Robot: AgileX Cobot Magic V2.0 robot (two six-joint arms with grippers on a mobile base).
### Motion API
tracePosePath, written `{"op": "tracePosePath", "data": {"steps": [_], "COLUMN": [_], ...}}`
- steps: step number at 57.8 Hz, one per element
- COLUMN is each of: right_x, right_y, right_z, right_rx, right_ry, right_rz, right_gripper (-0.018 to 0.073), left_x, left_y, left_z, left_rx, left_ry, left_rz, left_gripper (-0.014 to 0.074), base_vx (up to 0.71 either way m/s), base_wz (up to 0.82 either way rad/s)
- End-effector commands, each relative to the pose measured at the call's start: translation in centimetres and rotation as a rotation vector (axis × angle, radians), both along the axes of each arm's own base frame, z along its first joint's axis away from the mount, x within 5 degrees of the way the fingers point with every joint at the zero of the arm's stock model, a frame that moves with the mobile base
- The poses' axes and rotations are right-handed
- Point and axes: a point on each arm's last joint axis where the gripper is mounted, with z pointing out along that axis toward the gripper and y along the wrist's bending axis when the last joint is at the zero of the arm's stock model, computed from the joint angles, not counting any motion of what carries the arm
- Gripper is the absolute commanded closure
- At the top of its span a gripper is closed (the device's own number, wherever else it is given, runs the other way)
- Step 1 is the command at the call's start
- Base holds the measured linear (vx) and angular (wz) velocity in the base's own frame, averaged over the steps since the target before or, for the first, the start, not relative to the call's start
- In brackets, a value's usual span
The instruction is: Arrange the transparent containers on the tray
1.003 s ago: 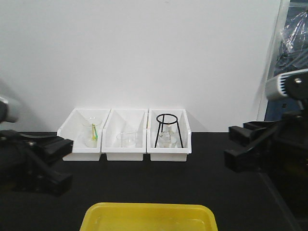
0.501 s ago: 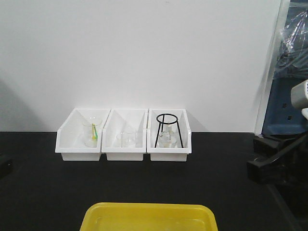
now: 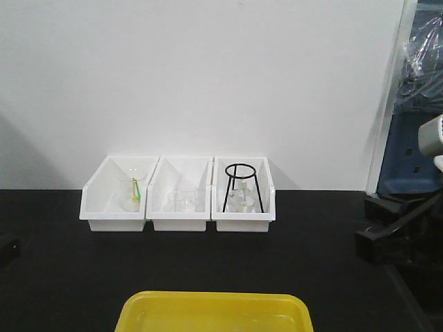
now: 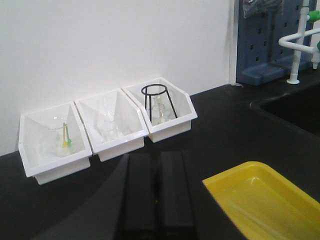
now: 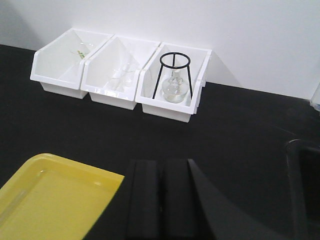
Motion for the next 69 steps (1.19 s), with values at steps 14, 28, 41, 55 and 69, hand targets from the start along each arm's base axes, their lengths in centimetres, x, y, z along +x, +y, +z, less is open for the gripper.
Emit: {"op": "tracePosePath", "data": {"steps": [14, 28, 41, 55, 69], "right_x": [-0.3, -0.3, -0.3, -0.3, -0.3], "right_y": [-0.2, -0.2, -0.2, -0.2, -0.2], "right_z": [1.7, 1.7, 1.7, 1.7, 1.7], "right_rx": [0.022, 0.022, 0.021, 0.021, 0.021], "right_ry": [-0.100, -0.100, -0.097, -0.097, -0.097], "right_rz": [0.023, 0.023, 0.022, 0.022, 0.022], "right_gripper": [0.0552, 0.0552, 0.0552, 0.0552, 0.0552], "left_x": [-3.8, -7.1, -6.9, -6.8, -6.8], "left_y": [3.6, 5.2, 5.4, 5.5, 5.5], "left_z": [-5.8, -11.9, -16.4, -17.4, -17.5], "left_rx": [-0.114, -0.128, -0.147, -0.216, -0.213], "left_ry": [-0.123, -0.260, -0.236, -0.151, -0.142], "left_rz": [0.157, 0.285, 0.330, 0.352, 0.353], "left_gripper": [0.0562, 0.0562, 0.0562, 0.0562, 0.0561], "base_vx": [0.00, 0.00, 0.00, 0.00, 0.00], "base_wz": [0.00, 0.00, 0.00, 0.00, 0.00]}}
